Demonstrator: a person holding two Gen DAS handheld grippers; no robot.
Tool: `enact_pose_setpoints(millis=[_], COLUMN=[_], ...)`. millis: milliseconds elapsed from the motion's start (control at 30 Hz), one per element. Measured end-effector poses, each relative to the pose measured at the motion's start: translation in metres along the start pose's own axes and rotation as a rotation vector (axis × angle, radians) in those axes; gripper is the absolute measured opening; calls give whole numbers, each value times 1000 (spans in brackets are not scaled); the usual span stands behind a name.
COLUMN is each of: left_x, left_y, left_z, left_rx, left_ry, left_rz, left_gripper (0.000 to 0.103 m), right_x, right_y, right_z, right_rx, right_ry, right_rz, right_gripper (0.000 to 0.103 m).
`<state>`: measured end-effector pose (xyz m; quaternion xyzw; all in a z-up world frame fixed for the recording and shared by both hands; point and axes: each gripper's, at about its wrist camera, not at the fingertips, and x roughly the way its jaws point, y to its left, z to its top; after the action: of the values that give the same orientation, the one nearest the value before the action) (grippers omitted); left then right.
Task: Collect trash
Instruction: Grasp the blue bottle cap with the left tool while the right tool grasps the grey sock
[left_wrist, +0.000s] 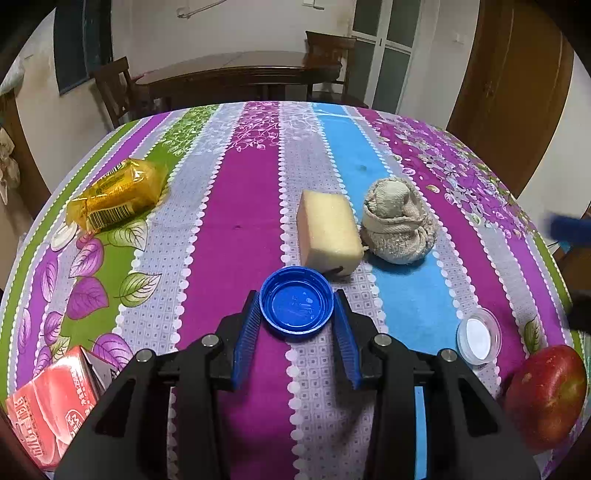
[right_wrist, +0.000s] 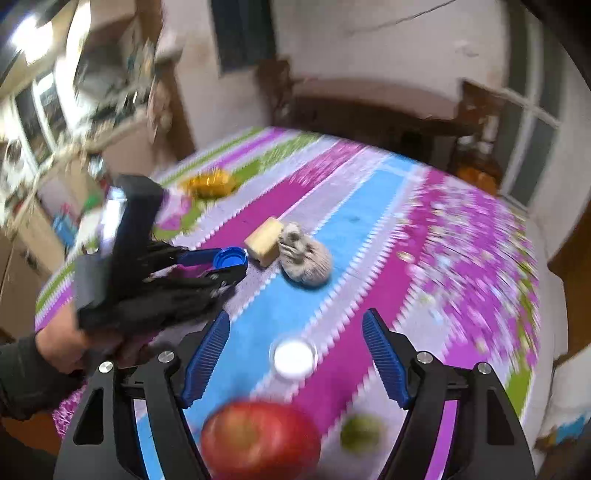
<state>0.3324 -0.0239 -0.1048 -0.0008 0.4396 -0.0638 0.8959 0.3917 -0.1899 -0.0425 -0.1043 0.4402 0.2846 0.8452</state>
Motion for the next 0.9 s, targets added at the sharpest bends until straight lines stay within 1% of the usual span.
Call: enact_pose_setpoints(millis=[67,200,333,433,500,633,667,700,800,900], left_x=[-1,-2,-2,-2,-2,-2,-2,-2,-2,-3], left_y=[1,3,2,2,2,1,1,1,2,6], left_z=[-1,-2,-2,-2,-2,-2,-2,-2,-2,-1], left_rx=[-2,-2,-5,-4,-6,-7,-8,-9,-16,-30], left_ry=[0,1,1,-1,-1,-1,-1,-2,-4,-9], left_rz=[-5,-10,-11,-6,-8,-8,-8,-9,-17,-26], left_gripper=[38,38,38,38,38,38,38,38,38,38], right_x=[32,77,104,119,123,125,124,124,116,94], right_y=[3,3,2,-1,-1,-4,-4,-4,-7,-13], right_z=[22,45,54,52,51,52,51,51,49,48], right_rx=[-67,-153,-184,-183,-175,-150,-143,-137,-110,-71], right_ry=[77,177,229,247,245,230,219,210,168,106], right_rz=[19,-8,-14,-16,-24,-18,-21,-25,-75,-114], right_gripper=[76,76,75,67,60,57,51,49,45,45])
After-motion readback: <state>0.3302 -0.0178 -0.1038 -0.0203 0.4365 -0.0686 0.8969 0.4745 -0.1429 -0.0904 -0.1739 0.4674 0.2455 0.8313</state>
